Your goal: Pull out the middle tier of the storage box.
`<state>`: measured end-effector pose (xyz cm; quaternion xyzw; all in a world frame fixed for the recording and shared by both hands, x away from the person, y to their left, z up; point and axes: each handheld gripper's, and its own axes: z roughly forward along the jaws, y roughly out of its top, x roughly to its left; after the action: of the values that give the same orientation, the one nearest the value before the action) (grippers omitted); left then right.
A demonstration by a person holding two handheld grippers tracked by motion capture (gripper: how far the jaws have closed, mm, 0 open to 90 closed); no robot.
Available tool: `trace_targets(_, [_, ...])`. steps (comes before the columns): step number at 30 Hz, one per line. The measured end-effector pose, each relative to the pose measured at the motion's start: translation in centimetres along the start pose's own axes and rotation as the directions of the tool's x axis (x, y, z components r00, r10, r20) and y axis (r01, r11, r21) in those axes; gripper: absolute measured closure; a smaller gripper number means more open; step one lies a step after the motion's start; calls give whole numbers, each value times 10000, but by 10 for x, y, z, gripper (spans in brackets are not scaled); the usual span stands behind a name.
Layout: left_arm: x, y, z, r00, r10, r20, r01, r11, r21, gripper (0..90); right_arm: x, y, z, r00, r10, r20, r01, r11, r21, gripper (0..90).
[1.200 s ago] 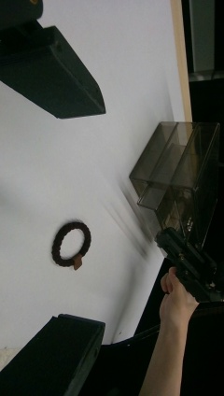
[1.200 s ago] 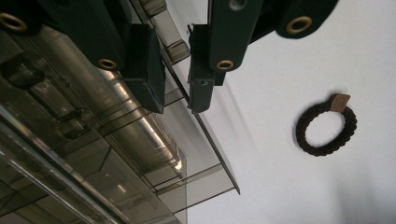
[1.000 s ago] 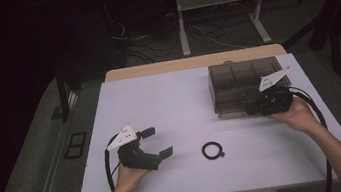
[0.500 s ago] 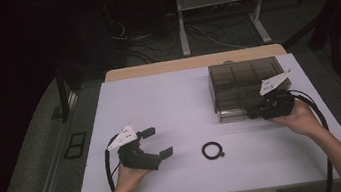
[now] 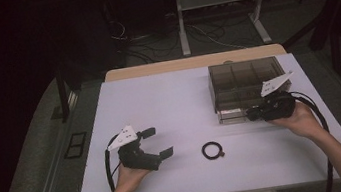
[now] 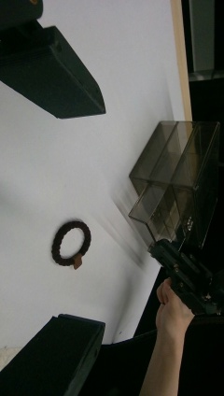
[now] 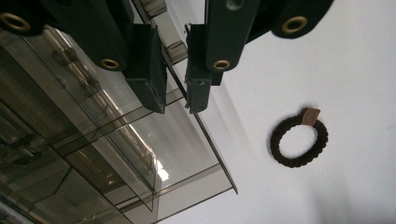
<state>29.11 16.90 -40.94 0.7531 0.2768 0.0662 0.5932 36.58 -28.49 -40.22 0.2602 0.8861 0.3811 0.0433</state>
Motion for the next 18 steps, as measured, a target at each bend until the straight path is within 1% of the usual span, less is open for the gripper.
trace_targets(6, [0, 0, 0, 10000, 1, 0, -1, 10000, 0, 0, 1, -1, 0, 9999, 58, -110, -58, 10000, 29, 765])
trace_targets(9, [0, 0, 0, 10000, 2, -4, -2, 10000, 15, 0, 1, -3, -1, 9999, 70, -91, -71, 10000, -19, 766])
trace_targets(18, [0, 0, 0, 10000, -2, -6, 2, 10000, 11, 0, 4, -4, -1, 9998, 27, -189, -27, 10000, 11, 774])
